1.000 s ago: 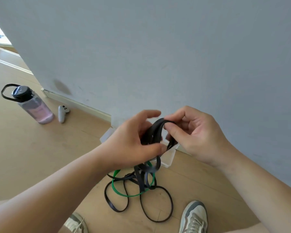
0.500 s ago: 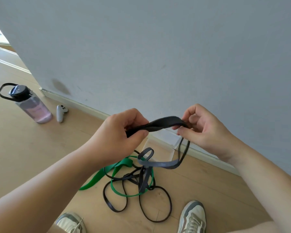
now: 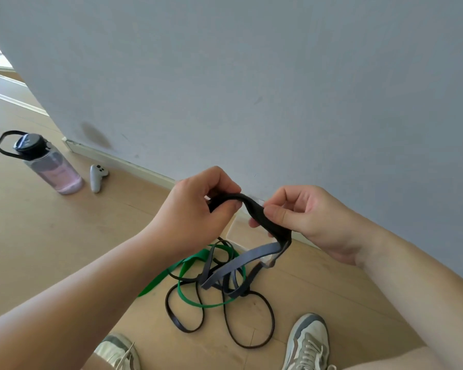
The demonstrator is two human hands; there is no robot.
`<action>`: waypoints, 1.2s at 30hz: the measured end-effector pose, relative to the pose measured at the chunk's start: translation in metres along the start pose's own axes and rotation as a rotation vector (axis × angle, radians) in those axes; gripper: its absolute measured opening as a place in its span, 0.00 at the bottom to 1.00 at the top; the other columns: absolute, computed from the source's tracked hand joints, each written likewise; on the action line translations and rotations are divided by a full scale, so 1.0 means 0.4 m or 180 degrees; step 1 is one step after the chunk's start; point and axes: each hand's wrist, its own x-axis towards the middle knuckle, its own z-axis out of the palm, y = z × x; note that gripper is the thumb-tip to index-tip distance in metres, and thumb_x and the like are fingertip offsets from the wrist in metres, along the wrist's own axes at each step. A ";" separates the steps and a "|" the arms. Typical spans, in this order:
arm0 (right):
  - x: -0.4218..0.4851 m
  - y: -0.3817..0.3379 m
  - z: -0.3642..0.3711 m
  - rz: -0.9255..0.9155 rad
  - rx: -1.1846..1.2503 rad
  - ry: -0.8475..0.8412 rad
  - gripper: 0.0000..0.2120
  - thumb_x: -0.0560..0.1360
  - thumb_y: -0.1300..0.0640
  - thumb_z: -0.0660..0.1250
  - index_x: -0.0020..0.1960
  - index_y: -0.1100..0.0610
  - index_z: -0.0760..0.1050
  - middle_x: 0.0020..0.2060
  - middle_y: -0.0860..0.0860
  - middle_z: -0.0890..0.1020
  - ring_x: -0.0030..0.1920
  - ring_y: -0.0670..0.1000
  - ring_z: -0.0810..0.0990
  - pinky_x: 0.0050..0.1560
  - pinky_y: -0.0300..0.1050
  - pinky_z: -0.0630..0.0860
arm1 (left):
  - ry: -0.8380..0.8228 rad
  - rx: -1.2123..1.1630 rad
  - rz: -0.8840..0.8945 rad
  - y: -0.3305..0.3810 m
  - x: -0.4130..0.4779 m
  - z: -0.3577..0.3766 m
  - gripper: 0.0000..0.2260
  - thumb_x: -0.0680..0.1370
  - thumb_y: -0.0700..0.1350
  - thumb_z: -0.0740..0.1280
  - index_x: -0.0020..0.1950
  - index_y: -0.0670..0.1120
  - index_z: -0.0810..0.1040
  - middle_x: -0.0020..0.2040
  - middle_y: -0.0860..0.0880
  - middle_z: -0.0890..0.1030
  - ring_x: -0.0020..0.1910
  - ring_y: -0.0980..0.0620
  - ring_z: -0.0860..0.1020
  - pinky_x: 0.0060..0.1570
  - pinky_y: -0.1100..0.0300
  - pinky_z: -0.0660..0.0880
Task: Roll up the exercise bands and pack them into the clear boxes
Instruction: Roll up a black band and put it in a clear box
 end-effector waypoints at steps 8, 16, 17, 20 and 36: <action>-0.001 0.005 -0.013 -0.0291 -0.0427 0.0574 0.04 0.79 0.62 0.71 0.48 0.55 0.82 0.39 0.53 0.88 0.41 0.50 0.85 0.49 0.43 0.80 | -0.0725 -0.0361 -0.0361 -0.022 0.025 -0.023 0.05 0.77 0.43 0.75 0.46 0.54 0.85 0.46 0.52 0.87 0.46 0.46 0.86 0.55 0.49 0.82; -0.019 -0.015 -0.025 -0.0780 -0.0909 0.0541 0.10 0.77 0.63 0.71 0.46 0.49 0.84 0.40 0.45 0.86 0.45 0.43 0.84 0.50 0.36 0.76 | -0.1327 -0.1438 -0.0758 -0.036 0.032 -0.013 0.06 0.83 0.36 0.66 0.52 0.40 0.82 0.49 0.42 0.84 0.48 0.47 0.81 0.60 0.51 0.81; -0.023 -0.019 -0.024 -0.0799 -0.0869 0.0456 0.09 0.75 0.63 0.74 0.46 0.49 0.84 0.41 0.46 0.86 0.46 0.45 0.85 0.51 0.38 0.78 | -0.1245 -0.1489 -0.0780 -0.037 0.034 -0.009 0.06 0.83 0.36 0.66 0.52 0.40 0.83 0.49 0.42 0.84 0.49 0.47 0.81 0.59 0.50 0.82; -0.021 -0.014 -0.009 -0.0758 -0.1111 0.0493 0.13 0.66 0.57 0.83 0.45 0.49 0.82 0.39 0.49 0.86 0.43 0.50 0.85 0.49 0.46 0.80 | -0.1022 -0.1382 -0.0730 -0.044 0.034 -0.001 0.06 0.82 0.38 0.68 0.53 0.41 0.85 0.52 0.41 0.86 0.47 0.45 0.82 0.57 0.46 0.83; 0.049 0.082 -0.081 -0.1499 -0.2818 0.1349 0.08 0.81 0.58 0.65 0.57 0.56 0.81 0.46 0.43 0.77 0.44 0.44 0.74 0.47 0.35 0.72 | -0.1211 0.0446 -0.0720 -0.069 0.020 -0.038 0.20 0.76 0.36 0.65 0.63 0.56 0.78 0.48 0.58 0.86 0.44 0.55 0.84 0.49 0.62 0.82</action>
